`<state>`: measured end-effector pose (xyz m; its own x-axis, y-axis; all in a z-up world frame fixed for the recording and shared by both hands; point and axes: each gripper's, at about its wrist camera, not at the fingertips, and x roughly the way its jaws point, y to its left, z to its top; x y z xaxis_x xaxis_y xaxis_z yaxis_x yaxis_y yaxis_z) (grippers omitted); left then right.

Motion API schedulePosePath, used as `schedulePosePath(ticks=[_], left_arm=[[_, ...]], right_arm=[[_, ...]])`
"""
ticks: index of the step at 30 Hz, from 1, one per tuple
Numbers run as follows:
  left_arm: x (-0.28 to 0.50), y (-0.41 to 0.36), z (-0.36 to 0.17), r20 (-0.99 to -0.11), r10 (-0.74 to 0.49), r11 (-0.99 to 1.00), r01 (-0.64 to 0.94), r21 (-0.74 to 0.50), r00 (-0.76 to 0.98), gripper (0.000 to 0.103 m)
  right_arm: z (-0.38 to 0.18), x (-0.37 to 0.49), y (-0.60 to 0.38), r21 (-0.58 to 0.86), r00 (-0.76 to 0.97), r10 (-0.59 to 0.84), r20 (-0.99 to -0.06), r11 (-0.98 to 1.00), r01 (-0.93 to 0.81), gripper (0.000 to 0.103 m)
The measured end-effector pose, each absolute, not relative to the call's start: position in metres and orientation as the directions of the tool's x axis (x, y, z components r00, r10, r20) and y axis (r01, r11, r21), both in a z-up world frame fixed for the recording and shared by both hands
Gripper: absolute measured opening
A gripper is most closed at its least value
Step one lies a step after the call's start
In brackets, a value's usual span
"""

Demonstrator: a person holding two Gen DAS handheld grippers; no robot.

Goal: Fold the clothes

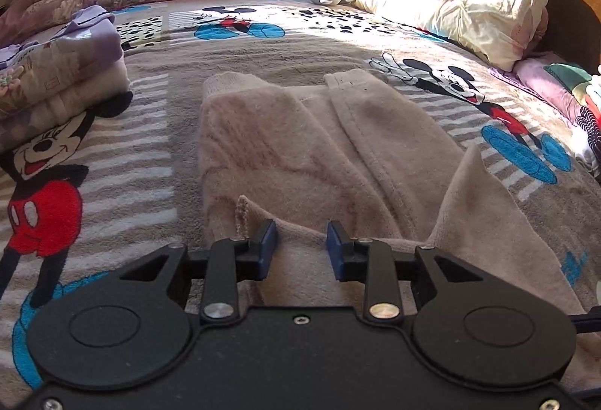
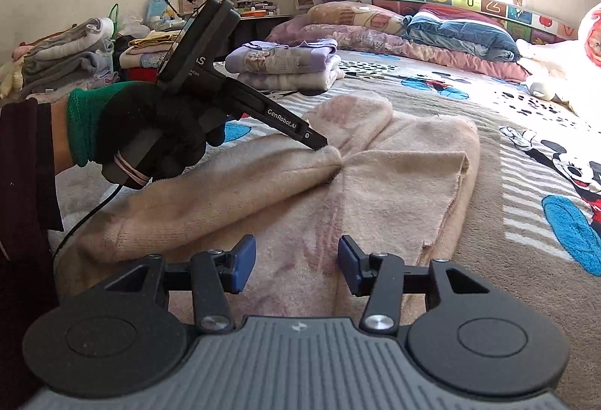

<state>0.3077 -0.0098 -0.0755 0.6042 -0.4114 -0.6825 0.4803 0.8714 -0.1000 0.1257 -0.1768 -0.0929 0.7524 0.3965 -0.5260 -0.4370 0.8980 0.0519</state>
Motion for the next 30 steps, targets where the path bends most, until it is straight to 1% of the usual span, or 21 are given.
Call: schedulePosePath(ticks=[3,5,7,9,11,14,19,22,24,25,26,30], left_arm=[[0.302,-0.025,-0.047,-0.68,-0.357,0.878,0.478,-0.01,0.64,0.029],[0.304,-0.042,-0.03,-0.668,-0.368,0.87,0.492,-0.002,0.647,0.029],[0.316,-0.06,-0.027,-0.679,-0.383,0.868,0.496,-0.032,0.627,0.029],[0.331,-0.074,-0.03,-0.694,-0.392,0.875,0.477,-0.079,0.604,0.029],[0.347,-0.084,-0.038,-0.711,-0.399,0.887,0.441,-0.138,0.579,0.029],[0.372,-0.099,-0.05,-0.734,-0.409,0.899,0.378,-0.222,0.542,0.029],[0.388,-0.102,-0.066,-0.762,-0.399,0.911,0.314,-0.267,0.51,0.029],[0.385,-0.103,-0.066,-0.758,-0.4,0.91,0.321,-0.263,0.515,0.029],[0.384,-0.105,-0.065,-0.755,-0.401,0.909,0.325,-0.26,0.519,0.02],[0.383,-0.105,-0.065,-0.754,-0.401,0.909,0.327,-0.258,0.521,0.011],[0.382,-0.106,-0.065,-0.752,-0.402,0.909,0.329,-0.256,0.522,0.008],[0.375,-0.104,-0.054,-0.73,-0.398,0.912,0.329,-0.246,0.556,0.007]], right_arm=[[-0.091,0.122,-0.173,-0.001,0.762,0.374,-0.528,0.897,-0.441,0.05],[-0.09,0.117,-0.17,-0.047,0.777,0.348,-0.525,0.9,-0.434,0.051],[-0.092,0.112,-0.167,-0.114,0.79,0.305,-0.532,0.899,-0.424,0.056],[-0.095,0.108,-0.164,-0.182,0.799,0.268,-0.539,0.889,-0.421,0.059],[-0.097,0.105,-0.164,-0.201,0.793,0.268,-0.548,0.877,-0.436,0.059],[-0.096,0.098,-0.163,-0.205,0.792,0.292,-0.537,0.865,-0.458,0.059],[-0.102,0.101,-0.163,-0.176,0.762,0.318,-0.564,0.855,-0.487,0.061],[-0.101,0.103,-0.17,-0.128,0.749,0.347,-0.565,0.86,-0.495,0.061],[-0.1,0.106,-0.175,-0.081,0.738,0.369,-0.565,0.865,-0.495,0.061],[-0.1,0.107,-0.178,-0.057,0.732,0.381,-0.565,0.867,-0.495,0.061],[-0.1,0.108,-0.181,-0.029,0.725,0.397,-0.563,0.867,-0.497,0.061],[-0.097,0.113,-0.193,0.085,0.696,0.461,-0.551,0.86,-0.503,0.061]])
